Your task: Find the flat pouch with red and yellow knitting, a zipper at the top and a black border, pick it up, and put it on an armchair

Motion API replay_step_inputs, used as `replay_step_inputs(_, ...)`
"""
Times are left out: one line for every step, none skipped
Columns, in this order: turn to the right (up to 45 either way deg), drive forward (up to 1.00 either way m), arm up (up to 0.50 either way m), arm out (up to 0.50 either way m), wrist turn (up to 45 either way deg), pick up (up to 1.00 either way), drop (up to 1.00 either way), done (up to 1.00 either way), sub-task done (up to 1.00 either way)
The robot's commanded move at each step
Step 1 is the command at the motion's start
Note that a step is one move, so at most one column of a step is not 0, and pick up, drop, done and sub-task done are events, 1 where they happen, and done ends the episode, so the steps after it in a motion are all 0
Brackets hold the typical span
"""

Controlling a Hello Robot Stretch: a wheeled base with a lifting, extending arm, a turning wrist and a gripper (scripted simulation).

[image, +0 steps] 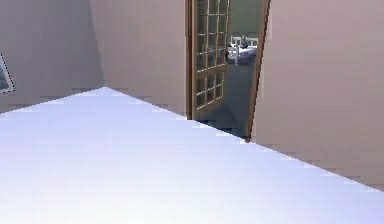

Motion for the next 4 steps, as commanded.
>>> replay_step_inputs(3.0,0.00,0.00,0.00,0.0,0.00,0.00,0.00,0.00)
replay_step_inputs(0.0,1.00,0.00,0.00,0.0,0.00,0.00,0.00,0.00)
replay_step_inputs(0.0,1.00,0.00,0.00,0.0,0.00,0.00,0.00,0.00)
replay_step_inputs(9.0,0.00,0.00,0.00,0.0,0.00,0.00,0.00,0.00)
